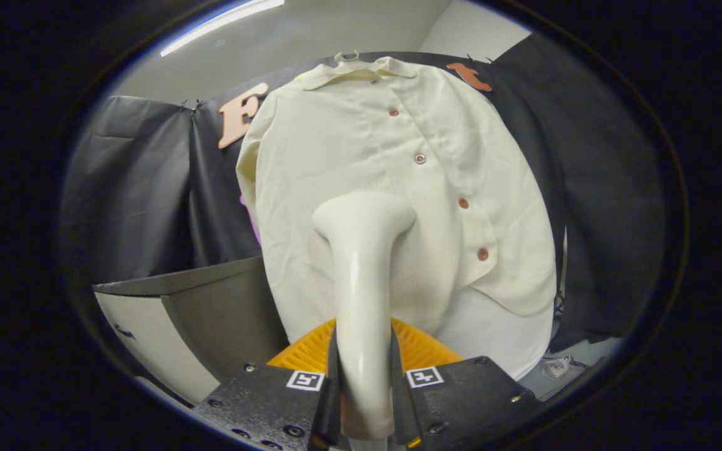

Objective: Iron the clothes twice with a garment steamer, once on the left side and once on the right side.

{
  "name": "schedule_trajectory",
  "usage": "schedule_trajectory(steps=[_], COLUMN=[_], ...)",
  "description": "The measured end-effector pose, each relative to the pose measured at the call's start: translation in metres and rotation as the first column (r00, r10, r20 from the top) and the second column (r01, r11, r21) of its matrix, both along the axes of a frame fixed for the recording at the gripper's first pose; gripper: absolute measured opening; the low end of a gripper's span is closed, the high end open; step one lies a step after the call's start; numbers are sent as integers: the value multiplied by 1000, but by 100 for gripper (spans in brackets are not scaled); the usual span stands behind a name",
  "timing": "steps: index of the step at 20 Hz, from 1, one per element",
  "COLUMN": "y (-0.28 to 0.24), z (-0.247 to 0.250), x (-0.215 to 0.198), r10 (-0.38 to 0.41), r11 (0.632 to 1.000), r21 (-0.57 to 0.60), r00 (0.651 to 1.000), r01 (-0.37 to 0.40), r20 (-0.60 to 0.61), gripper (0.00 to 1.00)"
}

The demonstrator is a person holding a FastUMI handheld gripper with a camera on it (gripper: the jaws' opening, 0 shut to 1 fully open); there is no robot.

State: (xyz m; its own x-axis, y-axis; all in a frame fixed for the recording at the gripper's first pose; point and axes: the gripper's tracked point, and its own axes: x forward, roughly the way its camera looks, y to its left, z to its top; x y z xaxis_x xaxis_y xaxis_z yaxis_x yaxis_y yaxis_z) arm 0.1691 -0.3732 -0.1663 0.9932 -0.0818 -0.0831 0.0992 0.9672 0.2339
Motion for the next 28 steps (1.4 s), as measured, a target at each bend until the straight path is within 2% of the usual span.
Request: schedule_trajectory(steps=[16,23,28], y=[0,1,-6], z=[-125,-124,-88], x=[-40,-65,-79], r10=[36,43,41], r11=[992,986,984], r21=[127,168,177], r00=[987,987,993], r01=[-16,-17,-22], r20=[-154,-155,-107], gripper=[33,33,33])
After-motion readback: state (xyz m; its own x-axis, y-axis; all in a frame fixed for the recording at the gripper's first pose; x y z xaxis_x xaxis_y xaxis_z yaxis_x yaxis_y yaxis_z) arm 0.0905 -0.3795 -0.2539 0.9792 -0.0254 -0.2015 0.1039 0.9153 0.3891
